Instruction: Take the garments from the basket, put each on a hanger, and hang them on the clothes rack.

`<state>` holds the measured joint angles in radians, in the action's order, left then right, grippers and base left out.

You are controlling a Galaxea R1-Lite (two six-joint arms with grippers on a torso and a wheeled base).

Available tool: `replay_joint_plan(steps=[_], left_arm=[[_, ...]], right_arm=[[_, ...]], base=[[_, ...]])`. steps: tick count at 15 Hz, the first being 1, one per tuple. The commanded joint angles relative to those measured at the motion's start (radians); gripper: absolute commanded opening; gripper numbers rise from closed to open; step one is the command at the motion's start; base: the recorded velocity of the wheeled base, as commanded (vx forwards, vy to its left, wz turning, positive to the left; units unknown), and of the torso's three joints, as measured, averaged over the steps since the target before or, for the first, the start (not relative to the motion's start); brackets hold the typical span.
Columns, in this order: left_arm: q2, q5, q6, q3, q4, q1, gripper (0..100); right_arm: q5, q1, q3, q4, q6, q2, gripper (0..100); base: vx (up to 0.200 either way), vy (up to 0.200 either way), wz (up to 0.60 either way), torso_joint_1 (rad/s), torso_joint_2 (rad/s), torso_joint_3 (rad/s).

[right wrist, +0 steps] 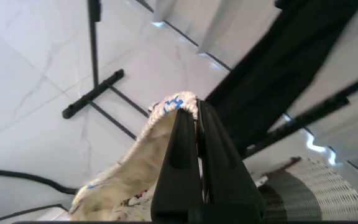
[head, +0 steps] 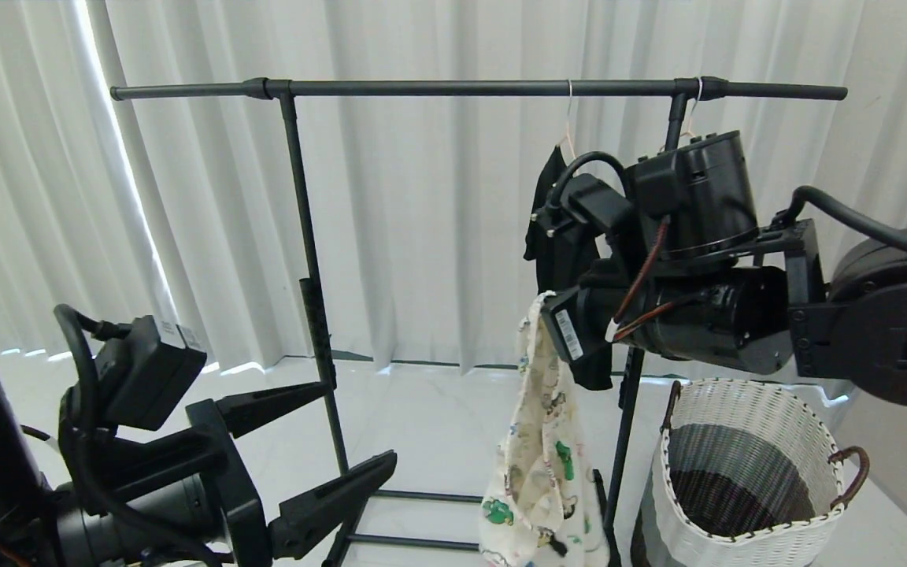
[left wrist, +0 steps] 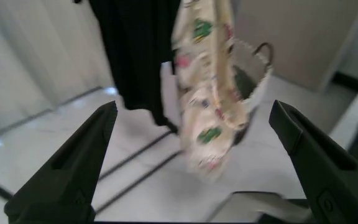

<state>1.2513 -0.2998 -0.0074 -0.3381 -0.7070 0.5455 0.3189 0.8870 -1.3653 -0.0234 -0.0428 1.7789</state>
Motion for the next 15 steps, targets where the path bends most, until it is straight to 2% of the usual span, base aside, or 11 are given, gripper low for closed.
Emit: replay_joint_plan(steps=[1, 6, 8, 10, 15], left_arm=[[0.080, 0.004, -0.080, -0.016, 0.000, 0.017, 100], [0.142, 0.004, -0.097, -0.010, 0.001, 0.050, 100], [0.197, 0.007, -0.163, -0.012, 0.001, 0.051, 100], [0.218, 0.050, -0.249, -0.015, 0.001, 0.093, 100], [0.286, 0.169, -0.341, -0.085, 0.001, 0.114, 100]], right_arm=[[0.003, 0.053, -0.029, -0.009, -0.002, 0.050, 0], [0.003, 0.147, -0.104, -0.010, -0.003, 0.126, 0], [0.005, 0.171, -0.158, -0.012, -0.003, 0.166, 0], [0.005, 0.188, -0.215, -0.041, -0.005, 0.189, 0], [0.006, 0.202, -0.253, -0.064, -0.003, 0.198, 0]], base=[[0.000, 0.000, 0.00, 0.000, 0.00, 0.000], [0.000, 0.000, 0.00, 0.000, 0.00, 0.000], [0.000, 0.000, 0.00, 0.000, 0.00, 0.000], [0.000, 0.000, 0.00, 0.000, 0.00, 0.000], [0.000, 0.000, 0.00, 0.000, 0.00, 0.000]])
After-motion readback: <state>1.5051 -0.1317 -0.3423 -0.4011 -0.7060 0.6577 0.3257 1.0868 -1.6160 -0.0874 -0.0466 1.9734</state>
